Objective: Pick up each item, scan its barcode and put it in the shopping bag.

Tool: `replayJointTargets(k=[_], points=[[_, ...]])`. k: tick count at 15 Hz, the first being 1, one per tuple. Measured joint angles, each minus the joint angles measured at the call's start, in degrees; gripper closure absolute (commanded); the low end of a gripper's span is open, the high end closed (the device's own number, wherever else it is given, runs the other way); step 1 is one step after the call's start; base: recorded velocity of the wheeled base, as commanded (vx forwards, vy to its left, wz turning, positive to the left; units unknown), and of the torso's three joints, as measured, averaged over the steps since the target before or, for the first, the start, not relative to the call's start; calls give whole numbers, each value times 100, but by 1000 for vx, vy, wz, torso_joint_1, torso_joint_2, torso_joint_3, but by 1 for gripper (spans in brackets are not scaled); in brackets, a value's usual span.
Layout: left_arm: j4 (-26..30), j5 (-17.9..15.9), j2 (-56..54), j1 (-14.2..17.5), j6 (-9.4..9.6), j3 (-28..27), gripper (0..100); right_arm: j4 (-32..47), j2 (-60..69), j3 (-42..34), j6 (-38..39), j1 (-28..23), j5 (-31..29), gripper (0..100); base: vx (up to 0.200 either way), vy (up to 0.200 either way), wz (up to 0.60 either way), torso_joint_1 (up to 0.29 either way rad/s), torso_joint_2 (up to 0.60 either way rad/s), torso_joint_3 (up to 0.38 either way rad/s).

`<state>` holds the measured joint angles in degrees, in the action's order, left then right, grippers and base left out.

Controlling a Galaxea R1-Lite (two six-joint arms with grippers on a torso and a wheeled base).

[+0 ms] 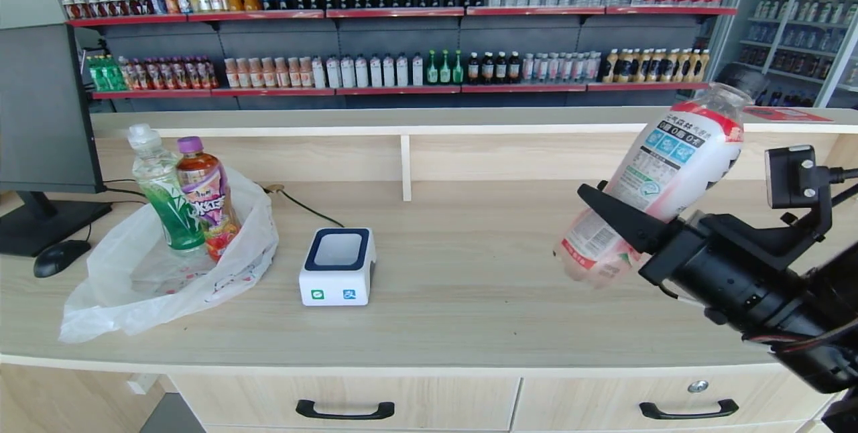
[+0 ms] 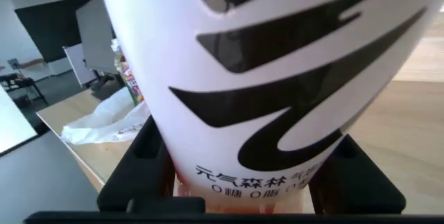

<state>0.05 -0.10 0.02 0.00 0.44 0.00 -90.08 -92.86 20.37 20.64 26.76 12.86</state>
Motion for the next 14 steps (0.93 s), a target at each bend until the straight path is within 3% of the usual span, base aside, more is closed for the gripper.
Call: replayJointTargets(k=[4,11,14], points=[[2,0,0,0,2,0,0,11,162,250,366,138,1209,100,0,0,0,0,0,0],[0,0,0,0,0,0,0,13,188,813,631,433,1881,100,0,0,0,0,0,0],[0,0,0,0,0,0,0,9,440,848,1704,796,2280,100,0,0,0,0,0,0]])
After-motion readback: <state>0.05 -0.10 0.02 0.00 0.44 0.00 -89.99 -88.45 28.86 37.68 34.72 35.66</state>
